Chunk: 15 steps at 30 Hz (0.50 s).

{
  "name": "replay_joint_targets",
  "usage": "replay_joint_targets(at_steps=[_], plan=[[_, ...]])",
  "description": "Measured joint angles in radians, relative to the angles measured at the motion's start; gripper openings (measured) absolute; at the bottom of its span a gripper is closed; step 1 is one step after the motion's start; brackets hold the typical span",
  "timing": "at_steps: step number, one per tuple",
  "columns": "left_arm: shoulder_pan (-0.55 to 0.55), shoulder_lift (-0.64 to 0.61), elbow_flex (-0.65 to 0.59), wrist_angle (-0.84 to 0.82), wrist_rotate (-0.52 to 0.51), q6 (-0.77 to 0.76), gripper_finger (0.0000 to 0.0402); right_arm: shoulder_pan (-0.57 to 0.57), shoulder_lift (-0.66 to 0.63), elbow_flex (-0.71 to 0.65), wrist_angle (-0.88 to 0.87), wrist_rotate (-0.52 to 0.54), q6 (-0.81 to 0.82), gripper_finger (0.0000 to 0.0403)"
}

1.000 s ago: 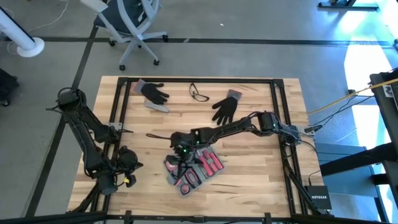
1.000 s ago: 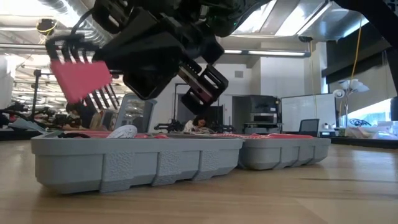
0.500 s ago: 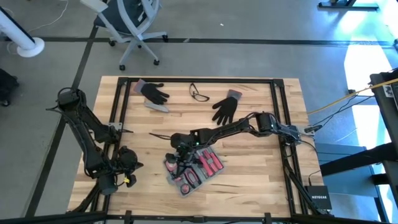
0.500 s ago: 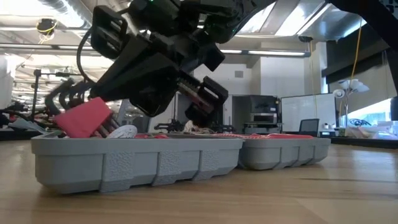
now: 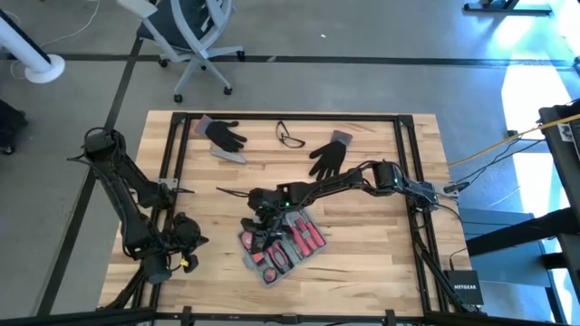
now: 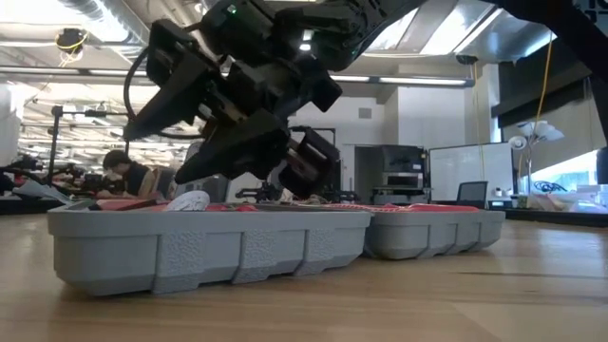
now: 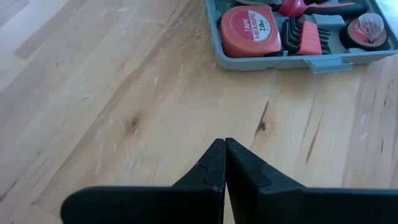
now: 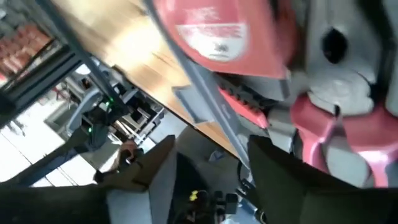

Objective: Prefit tool cases

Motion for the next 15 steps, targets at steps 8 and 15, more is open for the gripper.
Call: replay_joint_targets(at_steps=[8, 15], plan=[[0.005, -0.001, 0.0, 0.002, -0.014, 0.079, 0.0, -0.114, -0.094, 0.001, -0.238, -0.063, -0.399, 0.0158], [0.175, -0.001, -0.004, 0.107, 0.01, 0.301, 0.0, -0.079, -0.238, 0.002, -0.672, 0.284, -0.783, 0.0014]])
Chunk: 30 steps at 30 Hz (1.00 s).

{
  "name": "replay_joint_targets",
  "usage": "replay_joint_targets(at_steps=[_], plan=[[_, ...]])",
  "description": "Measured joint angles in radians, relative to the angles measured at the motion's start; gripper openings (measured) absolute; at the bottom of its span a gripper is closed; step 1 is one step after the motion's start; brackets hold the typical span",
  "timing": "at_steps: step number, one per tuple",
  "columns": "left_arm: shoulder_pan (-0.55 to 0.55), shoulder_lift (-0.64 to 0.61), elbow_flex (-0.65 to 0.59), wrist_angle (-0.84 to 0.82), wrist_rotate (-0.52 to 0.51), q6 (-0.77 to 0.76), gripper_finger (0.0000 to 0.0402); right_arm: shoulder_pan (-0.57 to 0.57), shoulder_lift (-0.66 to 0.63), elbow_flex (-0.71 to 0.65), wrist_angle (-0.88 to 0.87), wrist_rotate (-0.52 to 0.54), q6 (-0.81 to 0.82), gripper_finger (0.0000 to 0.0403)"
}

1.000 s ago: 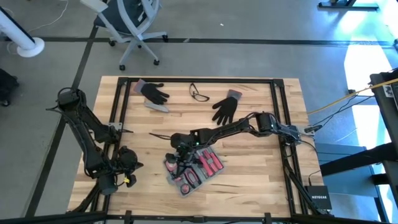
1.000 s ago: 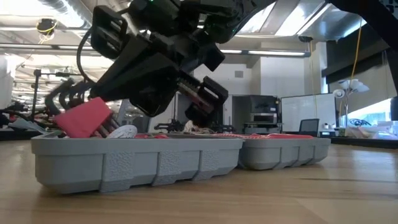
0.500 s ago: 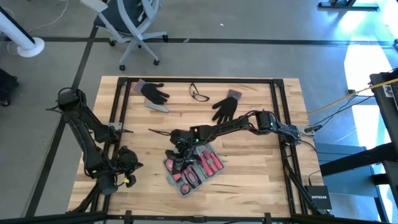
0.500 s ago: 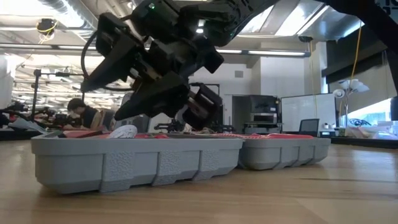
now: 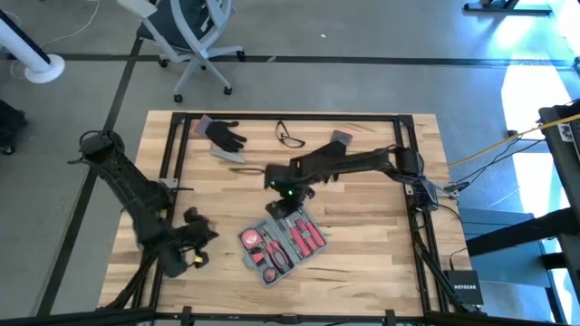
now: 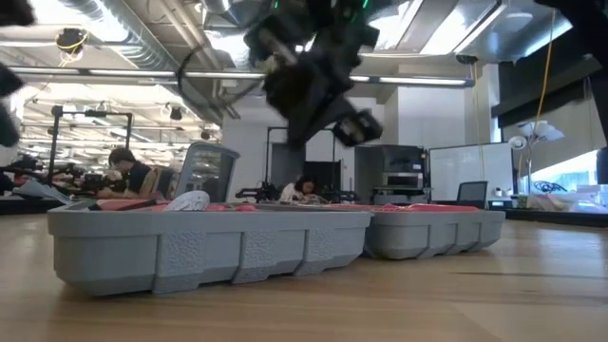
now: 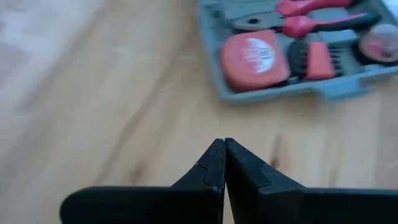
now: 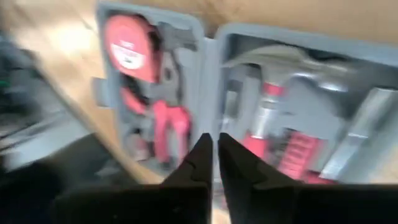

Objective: Prefit tool cases

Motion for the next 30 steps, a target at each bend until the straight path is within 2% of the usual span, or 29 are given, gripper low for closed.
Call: replay_joint_targets(at_steps=[4, 6, 7, 12, 15, 20, 23, 27, 30], plan=[[0.167, 0.006, -0.03, 0.336, 0.186, 0.273, 0.0, 0.089, -0.034, 0.0, -0.019, 0.267, 0.003, 0.0003], [0.228, 0.025, -0.044, 0.478, 0.222, 0.339, 0.0, 0.126, -0.033, -0.004, 0.029, 0.311, -0.001, 0.0002], [0.255, 0.034, -0.045, 0.496, 0.223, 0.344, 0.0, 0.14, -0.031, -0.016, 0.076, 0.306, -0.013, 0.0001], [0.326, 0.069, -0.047, 0.498, 0.2, 0.204, 0.0, 0.2, -0.027, -0.135, 0.402, 0.212, -0.095, 0.0], [0.313, 0.128, -0.043, 0.561, 0.167, 0.09, 0.0, 0.227, -0.029, -0.191, 0.525, 0.237, -0.108, 0.0], [0.29, 0.326, 0.014, 0.577, 0.177, -0.163, 0.0, 0.247, -0.025, -0.226, 0.587, 0.367, -0.187, 0.0], [0.251, 0.423, 0.086, 0.594, 0.194, -0.23, 0.0, 0.252, -0.022, -0.224, 0.615, 0.368, -0.206, 0.0], [0.206, 0.447, 0.136, 0.514, 0.153, -0.31, 0.0, 0.251, -0.002, -0.222, 0.633, 0.374, -0.203, 0.0], [0.212, 0.432, 0.146, 0.356, 0.099, -0.356, 0.0, 0.245, 0.006, -0.22, 0.639, 0.39, -0.177, 0.0]])
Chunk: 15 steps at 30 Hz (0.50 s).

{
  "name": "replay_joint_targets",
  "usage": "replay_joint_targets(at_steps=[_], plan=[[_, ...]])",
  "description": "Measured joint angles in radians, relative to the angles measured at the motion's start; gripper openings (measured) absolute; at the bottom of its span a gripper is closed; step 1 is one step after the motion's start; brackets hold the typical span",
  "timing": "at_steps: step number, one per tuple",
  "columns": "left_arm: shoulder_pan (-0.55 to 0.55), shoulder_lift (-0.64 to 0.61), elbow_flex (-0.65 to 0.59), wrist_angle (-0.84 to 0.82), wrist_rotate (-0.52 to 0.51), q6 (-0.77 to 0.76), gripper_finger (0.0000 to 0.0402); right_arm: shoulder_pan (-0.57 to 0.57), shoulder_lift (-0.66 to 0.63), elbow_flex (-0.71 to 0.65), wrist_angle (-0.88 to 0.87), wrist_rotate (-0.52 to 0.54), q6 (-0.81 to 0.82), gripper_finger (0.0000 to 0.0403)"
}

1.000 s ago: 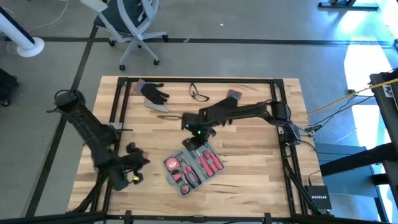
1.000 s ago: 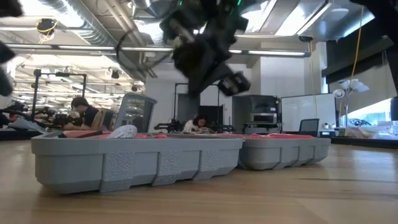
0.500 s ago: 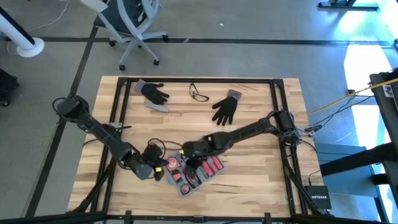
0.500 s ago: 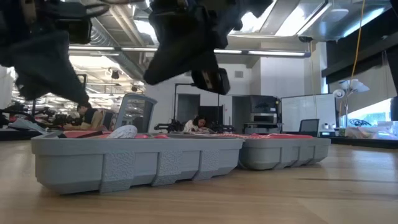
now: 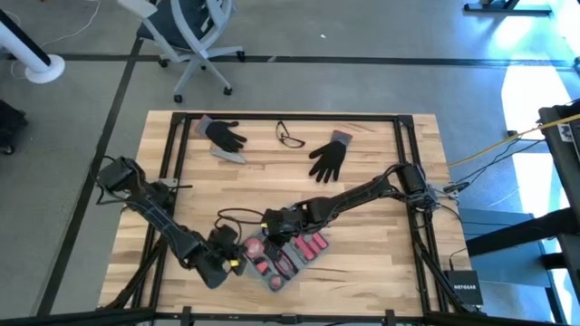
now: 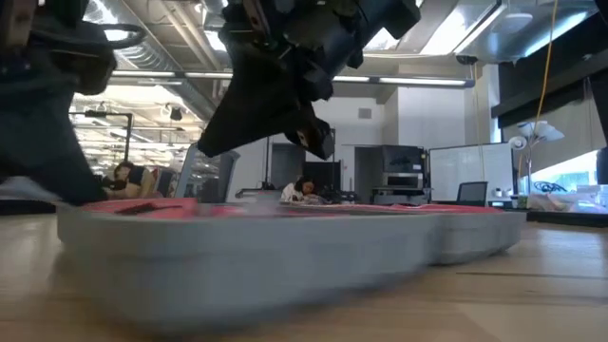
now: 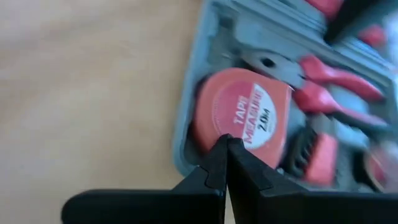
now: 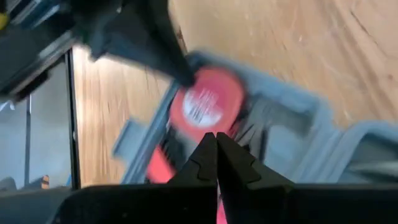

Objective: Prefit tool cases

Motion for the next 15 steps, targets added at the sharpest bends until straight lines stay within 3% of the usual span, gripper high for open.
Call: replay_joint_targets(at_steps=[3, 9, 15], plan=[[0.045, -0.003, -0.001, -0.107, -0.025, 0.05, 0.0, -0.018, 0.004, -0.001, -0.009, -0.006, 0.001, 0.0], [0.174, -0.032, -0.015, -0.147, -0.036, 0.286, 0.0, -0.073, -0.003, -0.001, -0.012, -0.064, -0.025, 0.0], [0.214, -0.213, -0.017, -0.264, -0.087, 0.37, 0.0, -0.095, -0.018, -0.001, 0.003, -0.072, -0.038, 0.0]])
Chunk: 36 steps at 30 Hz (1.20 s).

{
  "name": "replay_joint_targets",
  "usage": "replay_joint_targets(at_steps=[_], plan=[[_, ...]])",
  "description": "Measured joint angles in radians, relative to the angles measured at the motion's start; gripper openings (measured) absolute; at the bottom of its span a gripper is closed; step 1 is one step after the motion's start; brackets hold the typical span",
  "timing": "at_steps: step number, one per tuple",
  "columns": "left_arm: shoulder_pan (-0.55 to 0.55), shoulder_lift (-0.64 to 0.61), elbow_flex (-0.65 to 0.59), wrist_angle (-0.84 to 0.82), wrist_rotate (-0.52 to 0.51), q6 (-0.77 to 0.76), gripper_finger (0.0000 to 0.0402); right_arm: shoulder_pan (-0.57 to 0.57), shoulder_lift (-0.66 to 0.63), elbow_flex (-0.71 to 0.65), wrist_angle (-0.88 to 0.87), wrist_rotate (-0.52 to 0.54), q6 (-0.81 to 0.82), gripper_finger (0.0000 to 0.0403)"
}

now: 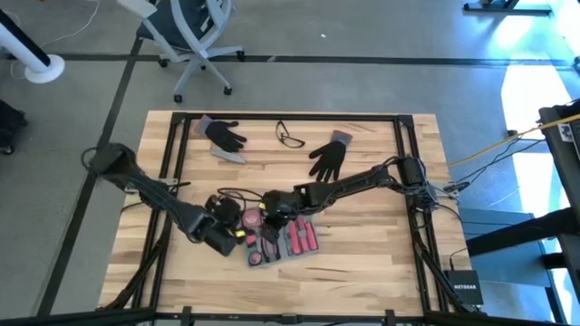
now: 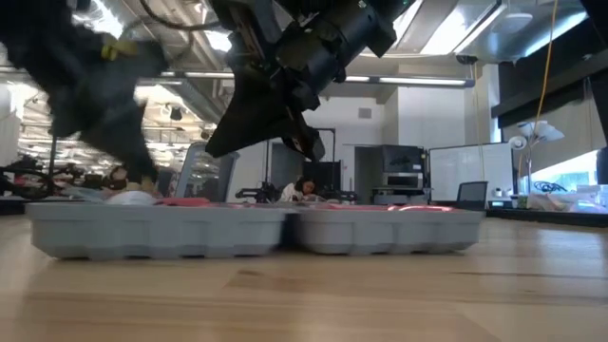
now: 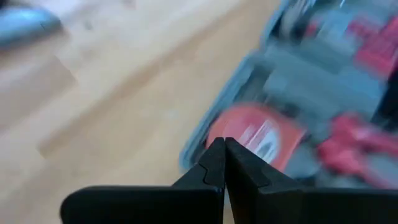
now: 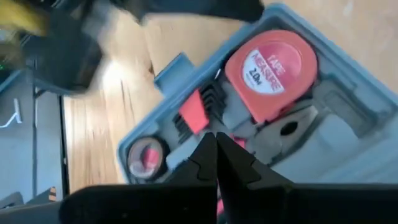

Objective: Prefit tool cases

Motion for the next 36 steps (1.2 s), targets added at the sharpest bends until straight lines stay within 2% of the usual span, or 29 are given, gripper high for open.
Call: replay_joint_targets(at_steps=[4, 7, 9, 14, 20, 30, 36], plan=[[-0.02, -0.117, -0.003, -0.195, -0.015, -0.015, 0.0, 0.001, -0.003, 0.0, 0.04, -0.019, -0.041, 0.0], [-0.054, -0.171, -0.004, -0.26, -0.026, -0.101, 0.0, 0.004, 0.002, 0.0, 0.047, -0.031, -0.042, 0.0], [-0.088, -0.166, -0.024, -0.239, -0.025, -0.175, 0.0, 0.008, 0.005, 0.0, 0.048, -0.026, -0.041, 0.0], [-0.168, -0.042, -0.081, -0.076, 0.035, -0.396, 0.0, 0.01, 0.036, 0.0, 0.099, 0.032, -0.006, 0.0], [-0.201, 0.132, -0.065, 0.116, 0.111, -0.475, 0.0, -0.001, 0.1, -0.002, 0.152, 0.031, 0.074, 0.0], [-0.21, 0.239, -0.014, 0.137, 0.08, -0.593, 0.0, -0.011, 0.133, 0.006, 0.196, 0.038, 0.076, 0.0], [-0.173, 0.245, -0.013, 0.151, 0.098, -0.556, 0.0, -0.008, 0.174, 0.006, 0.289, 0.034, 0.142, 0.0]])
